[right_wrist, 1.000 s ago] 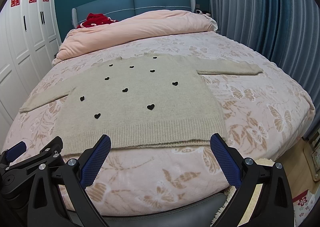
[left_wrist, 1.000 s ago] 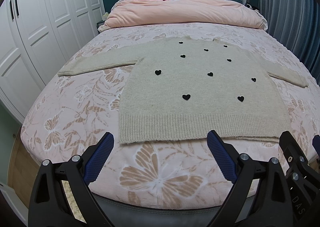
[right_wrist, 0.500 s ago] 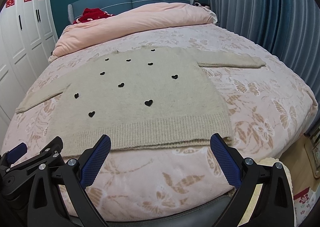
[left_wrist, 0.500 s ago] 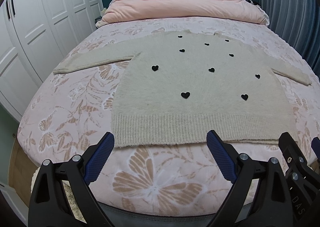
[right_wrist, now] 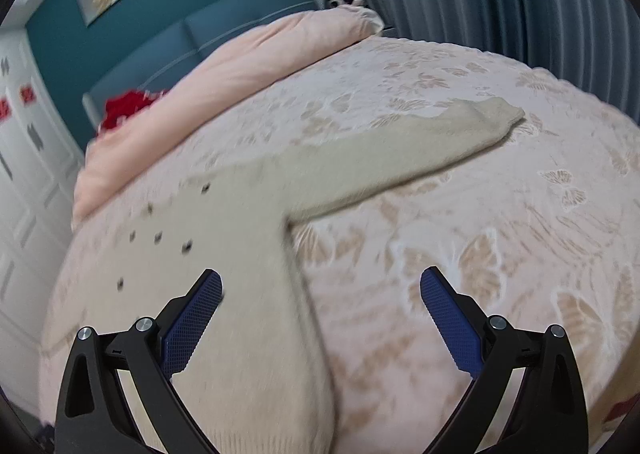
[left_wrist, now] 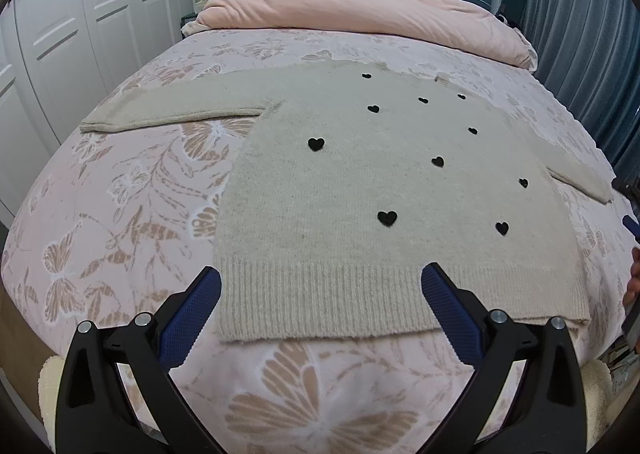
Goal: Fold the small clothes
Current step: 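Grasp the sweater sleeve cuff with the right gripper and lift it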
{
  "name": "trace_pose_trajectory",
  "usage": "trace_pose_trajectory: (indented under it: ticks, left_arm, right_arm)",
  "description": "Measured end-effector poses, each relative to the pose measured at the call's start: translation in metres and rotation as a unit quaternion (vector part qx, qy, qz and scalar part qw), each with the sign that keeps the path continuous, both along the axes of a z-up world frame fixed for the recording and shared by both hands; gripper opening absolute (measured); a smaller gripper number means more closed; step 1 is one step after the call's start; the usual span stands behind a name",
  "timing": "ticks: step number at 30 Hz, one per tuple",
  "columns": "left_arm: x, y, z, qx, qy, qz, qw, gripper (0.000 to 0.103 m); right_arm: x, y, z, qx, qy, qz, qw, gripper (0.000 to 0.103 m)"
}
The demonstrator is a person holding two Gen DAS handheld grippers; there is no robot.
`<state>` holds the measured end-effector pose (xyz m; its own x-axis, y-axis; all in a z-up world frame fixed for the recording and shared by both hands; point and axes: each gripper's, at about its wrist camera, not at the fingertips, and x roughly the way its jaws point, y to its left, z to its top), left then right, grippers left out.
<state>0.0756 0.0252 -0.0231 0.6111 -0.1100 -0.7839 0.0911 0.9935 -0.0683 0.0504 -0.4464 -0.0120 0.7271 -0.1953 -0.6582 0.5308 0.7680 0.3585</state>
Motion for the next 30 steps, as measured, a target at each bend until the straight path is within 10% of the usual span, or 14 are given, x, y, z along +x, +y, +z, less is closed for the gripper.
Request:
trace_pose_trajectory:
  ticks: [11, 14, 17, 18, 24, 30]
  left_arm:
    - [0.05, 0.001, -0.024, -0.012, 0.007, 0.035, 0.9993, 0.098]
    - [0.061, -0.001, -0.03, -0.01, 0.011, 0.041, 0.999, 0.098]
    - [0.071, -0.001, -0.033, -0.016, 0.013, 0.046, 0.9987, 0.098]
    - [0.074, -0.001, -0.034, -0.02, 0.013, 0.048, 0.9986, 0.098]
    - [0.082, 0.007, -0.036, -0.056, 0.01, 0.058, 0.9967, 0.098]
    - [0.087, 0.019, -0.023, -0.104, -0.004, 0.079, 0.9914, 0.098]
  right_arm:
    - [0.07, -0.227, -0.071, 0.112, 0.012, -0.224, 0.968, 0.095]
    - [0.082, -0.242, -0.085, 0.108, 0.017, -0.235, 0.966, 0.079]
    - [0.095, -0.246, -0.082, 0.102, 0.016, -0.226, 0.969, 0.012]
    - [0.099, -0.243, -0.078, 0.114, -0.005, -0.218, 0.969, 0.011]
    - [0.174, -0.119, 0.032, 0.023, -0.132, 0.017, 0.991, 0.011]
    - [0.248, 0.095, 0.053, -0.003, -0.125, 0.297, 0.947, 0.019]
